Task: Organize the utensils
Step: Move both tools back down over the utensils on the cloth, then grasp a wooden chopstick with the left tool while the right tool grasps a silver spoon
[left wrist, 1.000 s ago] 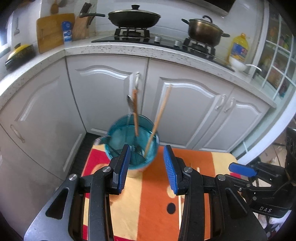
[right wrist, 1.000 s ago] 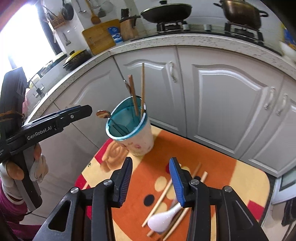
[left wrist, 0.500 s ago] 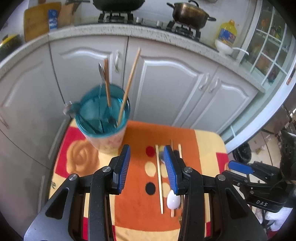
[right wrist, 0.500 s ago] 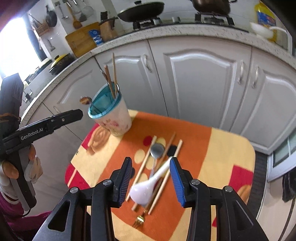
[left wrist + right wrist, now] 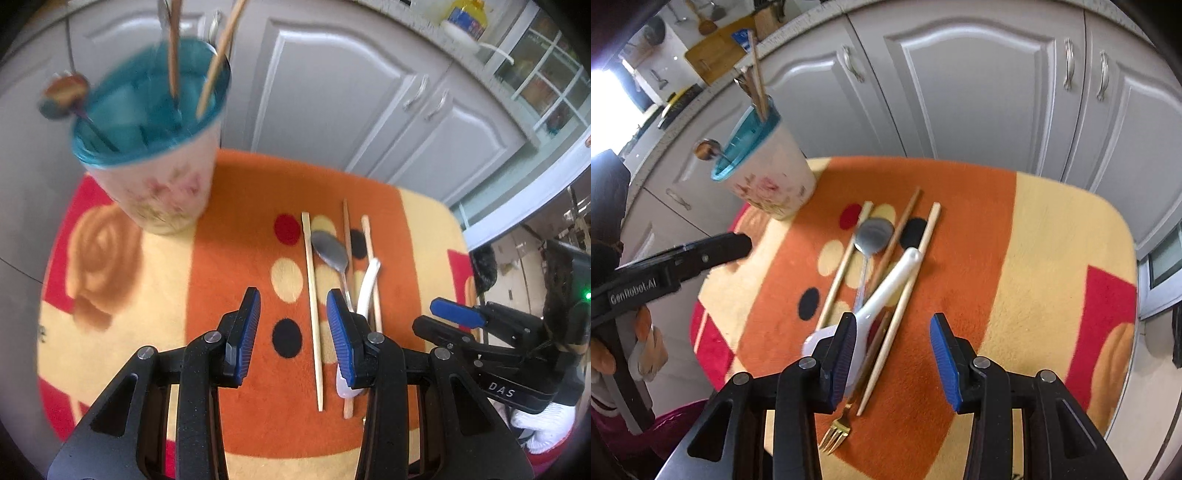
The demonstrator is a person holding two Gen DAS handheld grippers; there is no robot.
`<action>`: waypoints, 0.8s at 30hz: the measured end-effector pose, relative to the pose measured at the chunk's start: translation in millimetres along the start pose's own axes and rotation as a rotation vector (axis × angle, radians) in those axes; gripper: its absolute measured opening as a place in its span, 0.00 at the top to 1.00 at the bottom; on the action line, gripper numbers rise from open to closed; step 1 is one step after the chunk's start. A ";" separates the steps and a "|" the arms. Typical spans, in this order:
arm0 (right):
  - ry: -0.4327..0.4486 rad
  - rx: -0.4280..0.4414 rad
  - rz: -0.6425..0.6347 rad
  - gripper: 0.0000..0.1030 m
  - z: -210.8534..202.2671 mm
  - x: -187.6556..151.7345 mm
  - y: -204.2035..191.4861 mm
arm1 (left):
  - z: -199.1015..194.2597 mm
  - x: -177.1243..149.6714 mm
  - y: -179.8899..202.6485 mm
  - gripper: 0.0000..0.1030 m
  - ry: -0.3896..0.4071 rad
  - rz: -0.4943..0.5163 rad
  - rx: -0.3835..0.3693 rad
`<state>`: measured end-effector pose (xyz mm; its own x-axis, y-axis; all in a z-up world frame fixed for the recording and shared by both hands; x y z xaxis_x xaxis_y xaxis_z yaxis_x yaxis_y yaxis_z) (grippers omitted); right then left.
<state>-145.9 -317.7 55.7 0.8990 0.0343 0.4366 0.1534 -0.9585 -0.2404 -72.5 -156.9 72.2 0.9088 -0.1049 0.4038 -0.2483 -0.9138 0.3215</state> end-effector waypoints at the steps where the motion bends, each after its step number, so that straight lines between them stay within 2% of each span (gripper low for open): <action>1: -0.006 0.003 0.003 0.61 2.8 -0.8 1.1 | 7.8 -0.9 1.5 0.65 -0.010 0.010 0.001; 14: -0.028 0.000 0.023 0.61 11.3 2.8 16.7 | 80.9 5.5 20.9 0.66 -0.109 0.075 0.065; 15: -0.027 0.004 0.021 0.60 11.4 4.0 16.2 | 83.4 6.4 21.1 0.68 -0.110 0.075 0.071; 19: -0.020 0.015 -0.004 0.61 10.6 11.1 9.7 | 85.4 10.7 18.8 0.93 -0.086 0.083 0.081; 23: -0.008 0.043 -0.049 0.61 12.2 22.2 -5.0 | 79.0 6.9 5.9 0.96 -0.086 0.077 0.069; 24: -0.012 0.052 -0.067 0.66 13.2 25.1 -9.3 | 76.2 4.5 1.4 0.96 -0.087 0.077 0.073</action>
<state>-119.3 -304.2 57.4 0.8907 0.1014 0.4431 0.2341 -0.9379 -0.2560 -43.1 -188.6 9.1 0.9146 -0.2065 0.3477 -0.2962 -0.9274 0.2284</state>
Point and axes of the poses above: each gripper's, at about its wrist camera, not at the fingertips, and z roughly the way its jaws point, y to its right, x to its top, the point moved 3 cm from there along z, roughly the way its jaws point, and after that the axes turned 6 degrees about -z, right-handed, at the moved point
